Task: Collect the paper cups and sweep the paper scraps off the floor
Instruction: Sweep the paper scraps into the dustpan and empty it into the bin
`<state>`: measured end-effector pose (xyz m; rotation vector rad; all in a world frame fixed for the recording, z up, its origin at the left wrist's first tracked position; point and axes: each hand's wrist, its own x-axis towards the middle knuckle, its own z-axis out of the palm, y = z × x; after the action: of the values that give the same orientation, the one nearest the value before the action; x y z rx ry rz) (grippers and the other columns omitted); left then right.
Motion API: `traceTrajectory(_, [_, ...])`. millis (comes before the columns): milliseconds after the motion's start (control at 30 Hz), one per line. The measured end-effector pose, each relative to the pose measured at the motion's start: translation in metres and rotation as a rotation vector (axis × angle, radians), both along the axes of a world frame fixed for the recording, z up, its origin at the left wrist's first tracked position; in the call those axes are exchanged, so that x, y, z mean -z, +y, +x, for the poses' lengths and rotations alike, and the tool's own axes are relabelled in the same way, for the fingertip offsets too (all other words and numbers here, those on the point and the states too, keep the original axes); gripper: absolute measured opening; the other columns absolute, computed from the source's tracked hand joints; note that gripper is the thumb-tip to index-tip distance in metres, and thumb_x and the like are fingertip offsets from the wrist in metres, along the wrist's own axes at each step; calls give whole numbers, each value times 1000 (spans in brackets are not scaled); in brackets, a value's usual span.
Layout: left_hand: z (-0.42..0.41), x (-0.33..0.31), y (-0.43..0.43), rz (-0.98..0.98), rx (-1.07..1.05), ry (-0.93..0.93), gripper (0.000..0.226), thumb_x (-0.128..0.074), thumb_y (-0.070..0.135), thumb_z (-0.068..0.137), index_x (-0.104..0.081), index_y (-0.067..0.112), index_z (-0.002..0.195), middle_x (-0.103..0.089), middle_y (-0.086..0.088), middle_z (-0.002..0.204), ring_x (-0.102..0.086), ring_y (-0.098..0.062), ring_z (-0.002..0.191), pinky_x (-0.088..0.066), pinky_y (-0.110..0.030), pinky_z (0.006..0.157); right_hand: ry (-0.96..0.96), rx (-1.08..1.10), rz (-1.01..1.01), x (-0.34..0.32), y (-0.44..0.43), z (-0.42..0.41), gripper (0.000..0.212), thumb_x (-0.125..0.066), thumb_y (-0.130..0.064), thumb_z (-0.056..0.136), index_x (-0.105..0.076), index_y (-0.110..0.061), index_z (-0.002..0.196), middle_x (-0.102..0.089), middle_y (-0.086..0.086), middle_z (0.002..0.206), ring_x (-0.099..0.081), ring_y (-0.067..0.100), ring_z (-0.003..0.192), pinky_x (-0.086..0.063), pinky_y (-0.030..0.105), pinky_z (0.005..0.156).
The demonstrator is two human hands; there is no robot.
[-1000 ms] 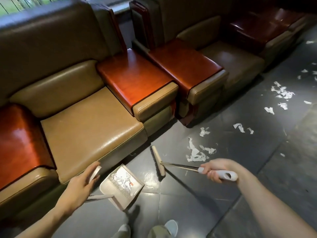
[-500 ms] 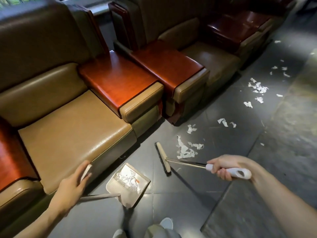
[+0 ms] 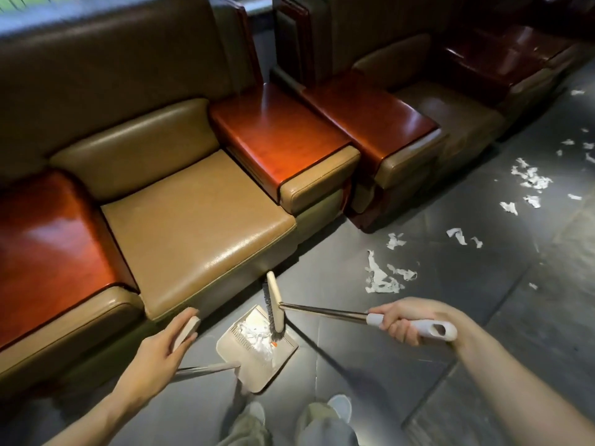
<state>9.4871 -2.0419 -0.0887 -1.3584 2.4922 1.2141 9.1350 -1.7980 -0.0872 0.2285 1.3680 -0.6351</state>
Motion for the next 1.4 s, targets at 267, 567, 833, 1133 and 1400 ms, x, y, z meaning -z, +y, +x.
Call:
traceTrajectory(267, [46,-3,-8,19,24,-102,48,-49,29,95,-38,27,142,-49,7,139,-49,-14,124,-34,-32,108,-179,244,36,26,-51,26,52,-29,3,96,-38,-29,137,-33,2,46,-35,8,27,-30,10,27])
traceTrajectory(567, [32,-3,-7,-54,-2,-45,46,-53,23,94,-42,27,139,-54,7,130,-52,-9,110,-39,-29,99,-217,395,54,40,-29,-9,20,-29,-1,96,-46,-11,93,-37,4,44,-36,11,24,-28,6,35])
traceTrajectory(833, [-19,-2,1,-83,-25,24,44,-52,23,94,-45,28,137,-61,-4,123,-57,-16,106,-44,-38,97,-115,495,132,19,66,-73,14,-33,-2,96,-43,-8,89,-36,4,44,-36,9,25,-32,8,29])
traceTrajectory(1133, [-68,3,20,-73,39,27,49,-52,24,94,-42,24,141,-53,-3,136,-52,-17,112,-37,-33,100,152,328,120,-24,91,-77,25,-35,5,93,-45,-16,104,-37,1,46,-32,4,27,-28,7,30])
traceTrajectory(1400, [-104,11,33,-40,51,12,49,-52,25,94,-39,29,142,-58,-1,123,-48,2,76,-39,-25,84,166,215,54,-8,79,-71,57,-37,3,93,-29,-9,147,-35,-2,48,-32,1,31,-25,8,32])
